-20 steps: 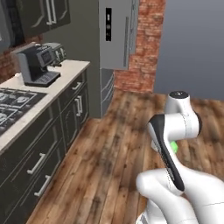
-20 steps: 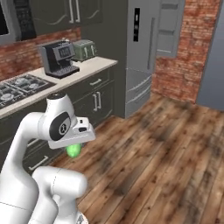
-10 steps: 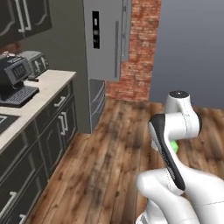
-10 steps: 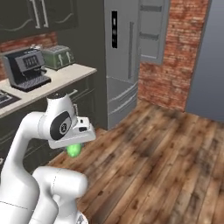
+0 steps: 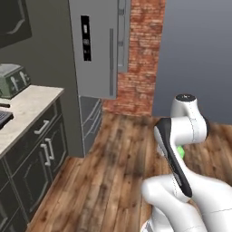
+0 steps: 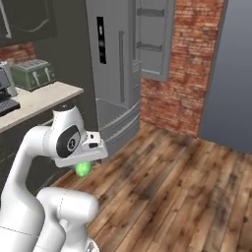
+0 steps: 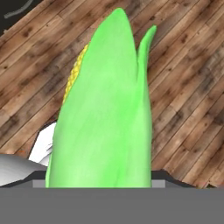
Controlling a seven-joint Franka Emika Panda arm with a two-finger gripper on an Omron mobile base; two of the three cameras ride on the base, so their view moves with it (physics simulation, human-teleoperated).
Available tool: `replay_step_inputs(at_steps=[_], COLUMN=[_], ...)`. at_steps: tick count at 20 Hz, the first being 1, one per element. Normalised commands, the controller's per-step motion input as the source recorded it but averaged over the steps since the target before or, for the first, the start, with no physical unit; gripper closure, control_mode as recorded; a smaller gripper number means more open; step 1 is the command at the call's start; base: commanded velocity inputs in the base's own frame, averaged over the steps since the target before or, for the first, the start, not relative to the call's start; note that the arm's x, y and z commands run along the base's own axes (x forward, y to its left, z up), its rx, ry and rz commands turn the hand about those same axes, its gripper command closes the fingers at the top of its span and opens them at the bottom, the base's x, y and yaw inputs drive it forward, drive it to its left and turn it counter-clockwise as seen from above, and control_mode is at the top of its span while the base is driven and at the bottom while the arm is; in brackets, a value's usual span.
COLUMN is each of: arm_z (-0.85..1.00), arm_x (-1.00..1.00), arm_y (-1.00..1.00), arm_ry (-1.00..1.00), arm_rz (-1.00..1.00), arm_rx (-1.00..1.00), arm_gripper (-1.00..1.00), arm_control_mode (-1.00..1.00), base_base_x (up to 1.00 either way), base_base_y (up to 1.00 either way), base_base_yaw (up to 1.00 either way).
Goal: Place the corn and broccoli inside the fridge drawer. Close the drawer after placing the vegetables.
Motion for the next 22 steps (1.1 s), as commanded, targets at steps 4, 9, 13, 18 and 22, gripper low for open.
replay_step_inputs(at_steps=[4,9,13,18,22], arm_z=[0.0,0.0,0.0,0.0,0.0], arm_x=[0.0,0.0,0.0,0.0,0.0], arm_y=[0.0,0.0,0.0,0.0,0.0], arm_ry=[0.0,0.0,0.0,0.0,0.0], arm_rz=[0.0,0.0,0.0,0.0,0.0], arm_rx=[0.0,0.0,0.0,0.0,0.0], arm_gripper=[1.0,1.0,1.0,1.0,1.0], arm_control_mode=[1.0,1.0,1.0,1.0,1.0], base_base_x=[1.0,1.0,1.0,1.0,1.0], base_base_y=[-0.52,-0.42,-0.09,-0.15,-0.22], base_base_yaw=[0.0,0.0,0.12,0.21,0.25])
